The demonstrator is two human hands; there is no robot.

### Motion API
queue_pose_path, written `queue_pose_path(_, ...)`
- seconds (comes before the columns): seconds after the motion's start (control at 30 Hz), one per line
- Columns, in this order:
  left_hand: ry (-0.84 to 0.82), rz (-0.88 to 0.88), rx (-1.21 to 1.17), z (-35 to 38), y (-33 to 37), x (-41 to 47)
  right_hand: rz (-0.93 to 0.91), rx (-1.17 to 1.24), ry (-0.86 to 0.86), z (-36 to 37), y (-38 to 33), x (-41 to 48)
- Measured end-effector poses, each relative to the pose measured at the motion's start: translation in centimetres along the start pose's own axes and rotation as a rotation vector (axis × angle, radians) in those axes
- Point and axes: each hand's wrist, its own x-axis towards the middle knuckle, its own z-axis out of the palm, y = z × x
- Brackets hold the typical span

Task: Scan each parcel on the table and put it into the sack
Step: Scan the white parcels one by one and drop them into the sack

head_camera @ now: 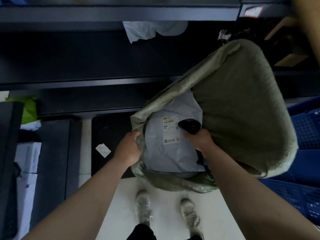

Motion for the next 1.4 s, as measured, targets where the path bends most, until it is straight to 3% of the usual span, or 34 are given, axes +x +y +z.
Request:
queue_pose_path(0.13,-0.030,0.055,0.163,-1.6,2.2,-2.4,-0.094,-0.049,0.067,-2.3,0.0,-5.2)
queue_pose_path(0.23,0.004,0.174,0.332,-3.1,5.5,-5.5,-0.114,0.055,0.113,-5.2,0.5,-11.2)
queue_pose_path(0.47,0.142,0.617,0.663,-4.4,16.7,-16.3,-0.168,0.047,0.195,-15.3,3.9,-25.7)
queue_pose_path(0.63,0.203,0.851,0.745,-0.5,25.4,-25.8,-0.208,0.057,0.323,-23.0,10.0,-34.1)
queue_pose_path(0.83,0.251,1.048,0.761,7.6,34.1,-35.5,-0.192,0.114,0.338,-32.3,20.1,-41.6)
queue_pose_path(1.1,0.255,1.149,0.814,17.3,44.9,-43.0,-0.164,0.145,0.543,-47.0,28.9,-45.7)
queue_pose_path(1.4,0.328,1.214,0.776,25.0,59.4,-40.9,-0.161,0.189,0.722,-63.4,32.8,-40.9)
